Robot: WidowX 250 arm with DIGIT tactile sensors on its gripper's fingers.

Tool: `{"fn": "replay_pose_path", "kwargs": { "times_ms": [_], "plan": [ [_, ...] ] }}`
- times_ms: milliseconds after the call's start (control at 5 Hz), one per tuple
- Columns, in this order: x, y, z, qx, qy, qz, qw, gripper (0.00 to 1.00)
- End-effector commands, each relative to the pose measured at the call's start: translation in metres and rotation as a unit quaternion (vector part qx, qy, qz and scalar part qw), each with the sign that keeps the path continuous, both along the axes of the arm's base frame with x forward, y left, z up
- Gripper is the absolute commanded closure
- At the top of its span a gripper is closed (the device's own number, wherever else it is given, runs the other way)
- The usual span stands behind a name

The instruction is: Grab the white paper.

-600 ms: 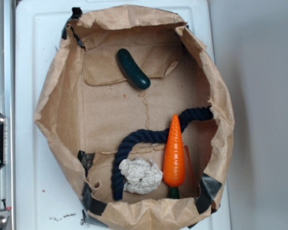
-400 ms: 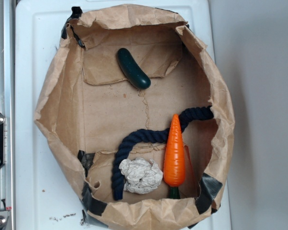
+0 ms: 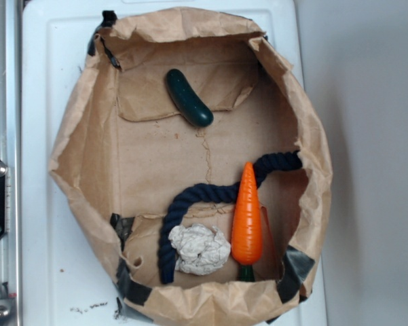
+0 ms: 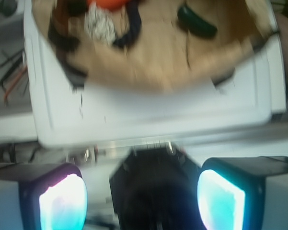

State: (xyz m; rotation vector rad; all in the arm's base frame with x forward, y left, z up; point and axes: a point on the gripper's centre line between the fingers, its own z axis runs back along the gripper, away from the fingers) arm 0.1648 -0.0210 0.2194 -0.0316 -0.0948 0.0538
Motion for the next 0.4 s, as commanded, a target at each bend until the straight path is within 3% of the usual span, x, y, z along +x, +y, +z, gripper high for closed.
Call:
{"fn": "replay_pose_path", "kwargs": {
  "times_ms": [0,200],
  "plan": [
    [0.066,0.007,-0.001,-0.020,-0.057,-0.014,0.998,0.00],
    [0.088,0.020,-0.016,-0.022,-0.080,-0.028,0.996,0.00]
  ]
}}
